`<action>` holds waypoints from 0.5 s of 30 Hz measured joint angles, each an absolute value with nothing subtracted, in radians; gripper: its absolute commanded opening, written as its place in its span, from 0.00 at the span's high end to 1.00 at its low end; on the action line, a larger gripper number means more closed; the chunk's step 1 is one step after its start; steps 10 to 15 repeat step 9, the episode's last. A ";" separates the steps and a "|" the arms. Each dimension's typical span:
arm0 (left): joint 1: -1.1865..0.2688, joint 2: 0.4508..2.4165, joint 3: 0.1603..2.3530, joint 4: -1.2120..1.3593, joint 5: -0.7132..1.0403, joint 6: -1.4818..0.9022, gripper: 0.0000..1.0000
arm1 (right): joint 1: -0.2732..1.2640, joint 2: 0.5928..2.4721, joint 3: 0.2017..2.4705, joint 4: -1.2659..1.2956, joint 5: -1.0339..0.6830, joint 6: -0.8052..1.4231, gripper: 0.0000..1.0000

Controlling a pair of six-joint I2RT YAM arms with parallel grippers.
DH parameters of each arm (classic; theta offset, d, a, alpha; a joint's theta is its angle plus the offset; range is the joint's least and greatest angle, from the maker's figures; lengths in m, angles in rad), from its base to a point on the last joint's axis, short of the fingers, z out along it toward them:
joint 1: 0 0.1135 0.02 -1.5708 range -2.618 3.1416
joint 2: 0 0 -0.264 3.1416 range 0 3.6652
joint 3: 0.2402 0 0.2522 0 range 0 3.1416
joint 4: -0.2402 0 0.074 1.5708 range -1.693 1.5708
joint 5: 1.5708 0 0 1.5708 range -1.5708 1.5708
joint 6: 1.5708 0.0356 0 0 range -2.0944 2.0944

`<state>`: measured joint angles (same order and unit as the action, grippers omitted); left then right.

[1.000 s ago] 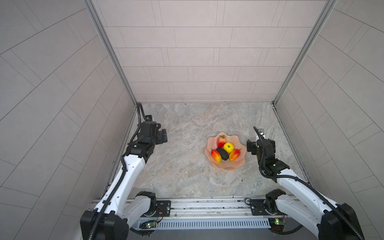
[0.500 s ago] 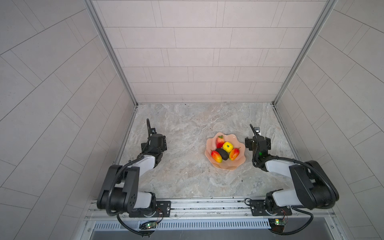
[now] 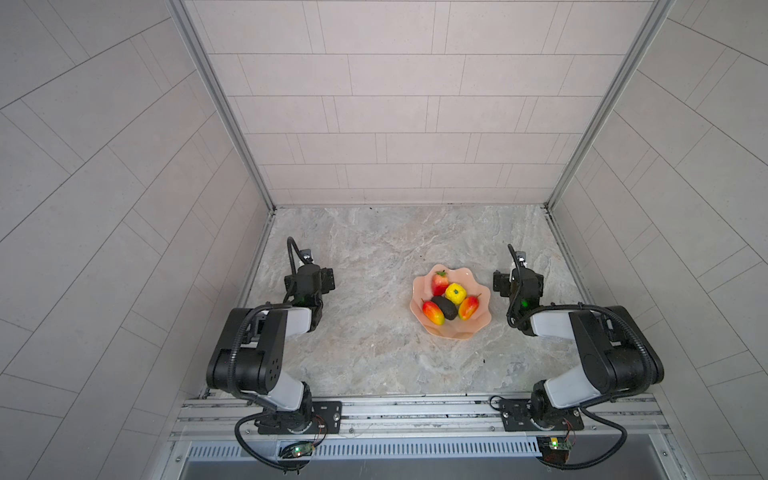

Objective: Place and organize the fake fruits in the fruit bowl

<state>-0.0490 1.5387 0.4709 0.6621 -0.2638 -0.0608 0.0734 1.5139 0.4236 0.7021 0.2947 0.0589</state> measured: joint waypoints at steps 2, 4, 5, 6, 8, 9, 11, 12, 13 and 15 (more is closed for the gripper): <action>-0.052 1.539 0.471 0.670 -0.261 -0.057 0.00 | 0.073 1.514 0.424 0.706 0.294 0.060 0.00; -0.053 1.539 0.471 0.677 -0.258 -0.053 0.00 | 0.073 1.514 0.424 0.707 0.294 0.060 0.00; -0.053 1.539 0.471 0.680 -0.258 -0.052 0.00 | 0.073 1.514 0.424 0.707 0.294 0.060 0.00; -0.053 1.539 0.471 0.682 -0.258 -0.052 0.00 | 0.073 1.514 0.424 0.707 0.294 0.060 0.00; -0.053 1.539 0.471 0.684 -0.257 -0.052 0.00 | 0.073 1.514 0.426 0.707 0.294 0.060 0.00; -0.053 1.539 0.471 0.684 -0.257 -0.051 0.00 | 0.073 1.514 0.427 0.707 0.294 0.060 0.00; -0.053 1.539 0.471 0.684 -0.257 -0.051 0.00 | 0.073 1.514 0.427 0.707 0.294 0.060 0.00; -0.053 1.539 0.471 0.684 -0.257 -0.051 0.00 | 0.073 1.514 0.427 0.707 0.294 0.060 0.00; -0.053 1.539 0.471 0.684 -0.257 -0.051 0.00 | 0.073 1.514 0.427 0.707 0.294 0.060 0.00; -0.053 1.539 0.471 0.684 -0.257 -0.051 0.00 | 0.073 1.514 0.427 0.707 0.294 0.060 0.00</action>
